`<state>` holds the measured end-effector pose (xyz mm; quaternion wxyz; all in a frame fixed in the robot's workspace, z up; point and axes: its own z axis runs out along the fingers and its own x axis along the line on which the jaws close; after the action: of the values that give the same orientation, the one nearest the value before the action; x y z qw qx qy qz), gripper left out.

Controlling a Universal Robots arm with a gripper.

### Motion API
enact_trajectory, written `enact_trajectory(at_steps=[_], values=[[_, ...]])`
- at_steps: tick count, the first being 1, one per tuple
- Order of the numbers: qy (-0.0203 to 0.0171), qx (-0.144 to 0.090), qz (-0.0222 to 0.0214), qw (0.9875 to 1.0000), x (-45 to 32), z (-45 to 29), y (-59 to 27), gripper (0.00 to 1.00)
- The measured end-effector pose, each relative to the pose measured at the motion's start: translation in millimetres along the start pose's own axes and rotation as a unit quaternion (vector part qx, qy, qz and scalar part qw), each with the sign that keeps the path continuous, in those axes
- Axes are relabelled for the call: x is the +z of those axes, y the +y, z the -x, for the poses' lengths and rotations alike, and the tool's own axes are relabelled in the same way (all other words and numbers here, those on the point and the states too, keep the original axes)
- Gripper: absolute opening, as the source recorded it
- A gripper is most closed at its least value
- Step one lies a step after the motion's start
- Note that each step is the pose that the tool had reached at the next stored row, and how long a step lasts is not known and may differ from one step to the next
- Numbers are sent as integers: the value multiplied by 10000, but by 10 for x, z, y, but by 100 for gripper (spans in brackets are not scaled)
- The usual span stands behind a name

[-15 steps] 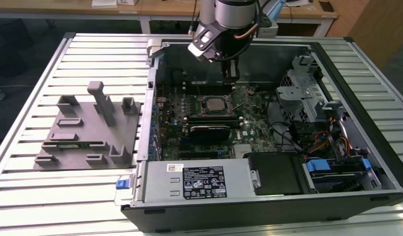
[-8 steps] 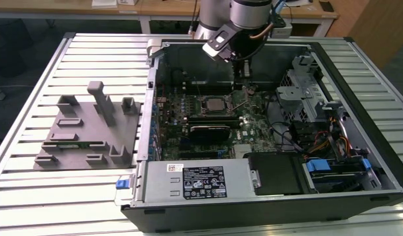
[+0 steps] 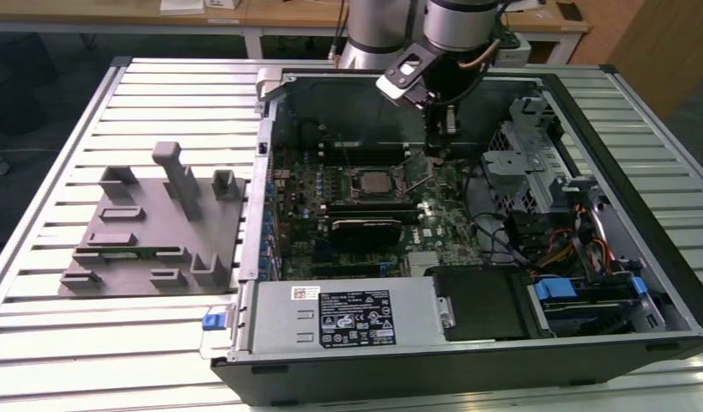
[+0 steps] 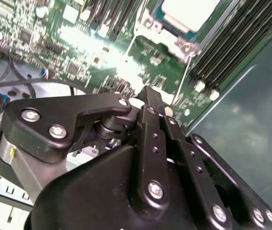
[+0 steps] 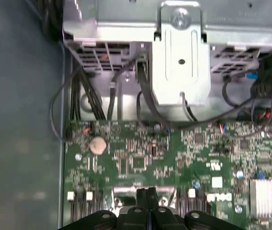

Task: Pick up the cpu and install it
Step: 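Close the cpu cover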

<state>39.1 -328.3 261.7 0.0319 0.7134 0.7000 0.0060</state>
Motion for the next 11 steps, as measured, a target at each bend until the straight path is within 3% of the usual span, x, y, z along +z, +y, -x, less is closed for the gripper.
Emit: enact_trajectory(at_steps=[5,11], values=[[0,0,0,10000,12,-6,127,11],[0,0,0,10000,59,-8,175,11]])
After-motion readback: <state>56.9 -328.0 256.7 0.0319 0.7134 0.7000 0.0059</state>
